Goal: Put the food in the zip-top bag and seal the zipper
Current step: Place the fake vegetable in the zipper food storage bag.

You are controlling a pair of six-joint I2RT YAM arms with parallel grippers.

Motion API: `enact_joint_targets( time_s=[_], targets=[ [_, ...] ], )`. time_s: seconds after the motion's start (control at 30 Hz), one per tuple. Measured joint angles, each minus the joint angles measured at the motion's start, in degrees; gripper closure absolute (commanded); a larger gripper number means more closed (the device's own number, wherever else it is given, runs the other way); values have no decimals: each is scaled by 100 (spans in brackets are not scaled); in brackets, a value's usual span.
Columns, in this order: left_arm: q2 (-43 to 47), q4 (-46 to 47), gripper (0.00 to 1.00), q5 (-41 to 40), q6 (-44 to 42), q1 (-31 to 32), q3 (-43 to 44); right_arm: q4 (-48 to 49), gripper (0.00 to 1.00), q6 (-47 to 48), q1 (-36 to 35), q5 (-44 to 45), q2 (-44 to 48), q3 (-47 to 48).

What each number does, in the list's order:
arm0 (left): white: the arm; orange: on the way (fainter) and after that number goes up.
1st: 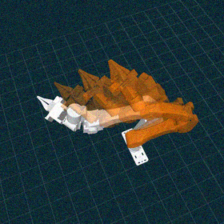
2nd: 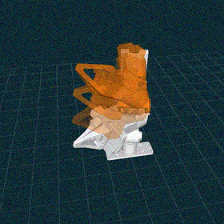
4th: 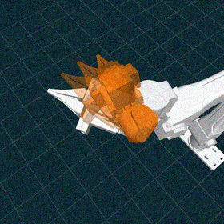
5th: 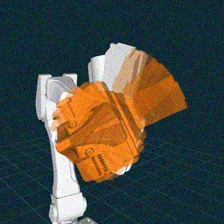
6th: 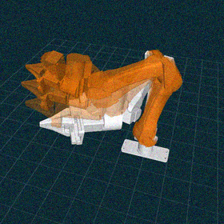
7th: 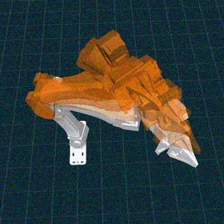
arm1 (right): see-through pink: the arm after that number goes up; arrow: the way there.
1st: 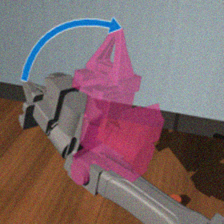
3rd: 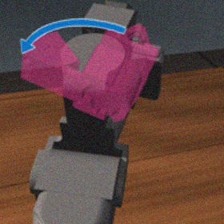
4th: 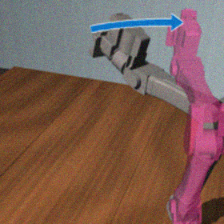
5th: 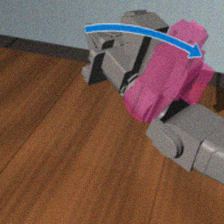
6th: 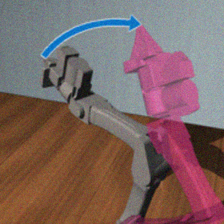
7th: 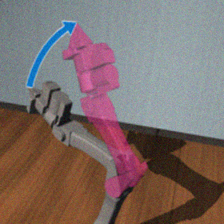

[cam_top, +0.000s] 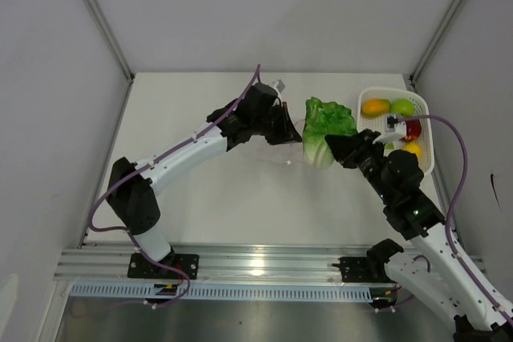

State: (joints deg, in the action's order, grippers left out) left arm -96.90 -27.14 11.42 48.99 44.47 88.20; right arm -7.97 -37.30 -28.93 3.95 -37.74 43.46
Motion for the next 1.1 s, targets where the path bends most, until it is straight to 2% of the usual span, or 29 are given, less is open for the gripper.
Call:
enact_joint_targets(
  time_s=[0.13, 0.43, 0.67, 0.9, 1.1],
  targets=[
    [-61, 7, 100, 192, 96, 0, 0, 424, 100, 142, -339, 72, 251, -142],
    [-61, 181, 99, 671, 247, -2, 0, 1156, 100, 535, -358, 229, 282, -232],
    [-61, 382, 99, 1040, 503, -4, -2, 1934, 100, 564, -363, 564, 680, -1268],
    [7, 1200, 99, 1213, 1067, -31, -433, 1976, 100, -192, -363, 1445, 1119, -1751],
    [44, 1692, 100, 1095, 1357, -28, -857, 1132, 100, -1405, -533, 1893, 796, -1460]
  ],
)
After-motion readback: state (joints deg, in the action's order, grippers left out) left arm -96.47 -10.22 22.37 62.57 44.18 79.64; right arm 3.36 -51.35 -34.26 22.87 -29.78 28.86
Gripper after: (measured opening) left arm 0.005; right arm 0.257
